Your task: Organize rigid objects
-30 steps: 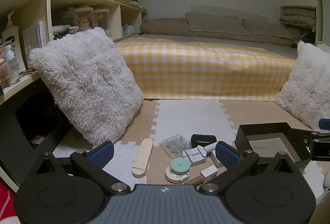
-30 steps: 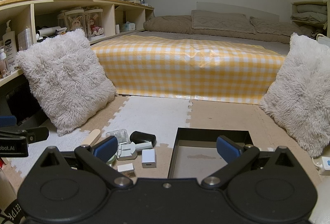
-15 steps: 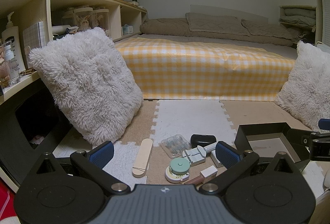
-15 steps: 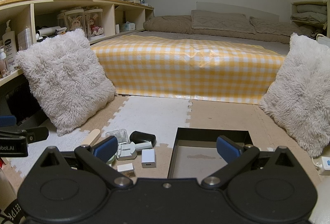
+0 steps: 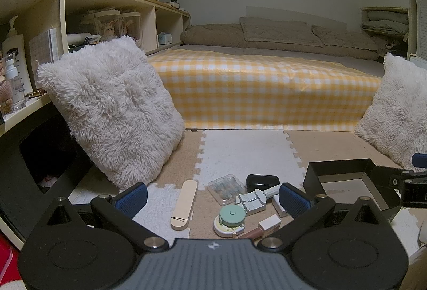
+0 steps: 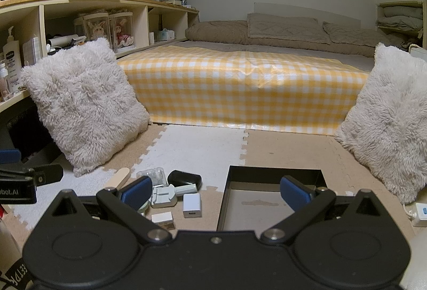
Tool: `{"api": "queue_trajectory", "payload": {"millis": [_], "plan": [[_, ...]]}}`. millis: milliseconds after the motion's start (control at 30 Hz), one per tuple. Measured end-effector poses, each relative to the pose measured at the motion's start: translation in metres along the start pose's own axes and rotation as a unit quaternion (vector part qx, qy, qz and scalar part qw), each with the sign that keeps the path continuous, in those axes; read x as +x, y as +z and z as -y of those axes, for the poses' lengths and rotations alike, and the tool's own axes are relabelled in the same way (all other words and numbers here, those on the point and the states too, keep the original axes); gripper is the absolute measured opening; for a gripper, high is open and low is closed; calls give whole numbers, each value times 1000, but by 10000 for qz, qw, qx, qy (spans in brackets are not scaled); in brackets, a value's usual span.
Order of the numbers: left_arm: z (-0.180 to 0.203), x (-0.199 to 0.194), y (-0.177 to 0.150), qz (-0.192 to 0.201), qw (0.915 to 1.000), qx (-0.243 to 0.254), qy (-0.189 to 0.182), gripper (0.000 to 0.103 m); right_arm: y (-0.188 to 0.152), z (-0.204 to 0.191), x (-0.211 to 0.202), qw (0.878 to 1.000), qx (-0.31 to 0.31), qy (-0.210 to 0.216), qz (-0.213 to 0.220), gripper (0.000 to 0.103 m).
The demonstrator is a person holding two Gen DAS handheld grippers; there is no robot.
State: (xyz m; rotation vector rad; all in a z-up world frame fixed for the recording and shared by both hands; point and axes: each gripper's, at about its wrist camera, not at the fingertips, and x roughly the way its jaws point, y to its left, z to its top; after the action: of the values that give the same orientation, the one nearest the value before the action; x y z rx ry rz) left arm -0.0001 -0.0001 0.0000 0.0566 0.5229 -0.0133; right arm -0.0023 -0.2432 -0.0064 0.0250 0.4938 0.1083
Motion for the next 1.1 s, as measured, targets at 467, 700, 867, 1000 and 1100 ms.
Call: {"api": "queue_trajectory", "payload": {"millis": [467, 700, 867, 1000, 1100], "plan": [[2, 1, 16, 227, 9996, -148, -115, 103, 14, 6, -3, 9996, 166, 36, 238, 103], [0, 10, 37, 433, 9987, -251, -131, 103, 31, 21, 5, 9987, 239, -293, 355, 103], [-5, 21, 55, 638, 9976, -281, 9, 103, 49, 44, 13, 9963, 267, -656, 477, 103], [-10, 32, 67, 890, 9954, -252, 237, 103, 62, 66, 21, 9964, 331, -596, 513, 103], [-14, 44, 75, 991, 9944, -225, 297, 103, 68, 86, 29, 9958, 445, -637, 479, 103]]}}
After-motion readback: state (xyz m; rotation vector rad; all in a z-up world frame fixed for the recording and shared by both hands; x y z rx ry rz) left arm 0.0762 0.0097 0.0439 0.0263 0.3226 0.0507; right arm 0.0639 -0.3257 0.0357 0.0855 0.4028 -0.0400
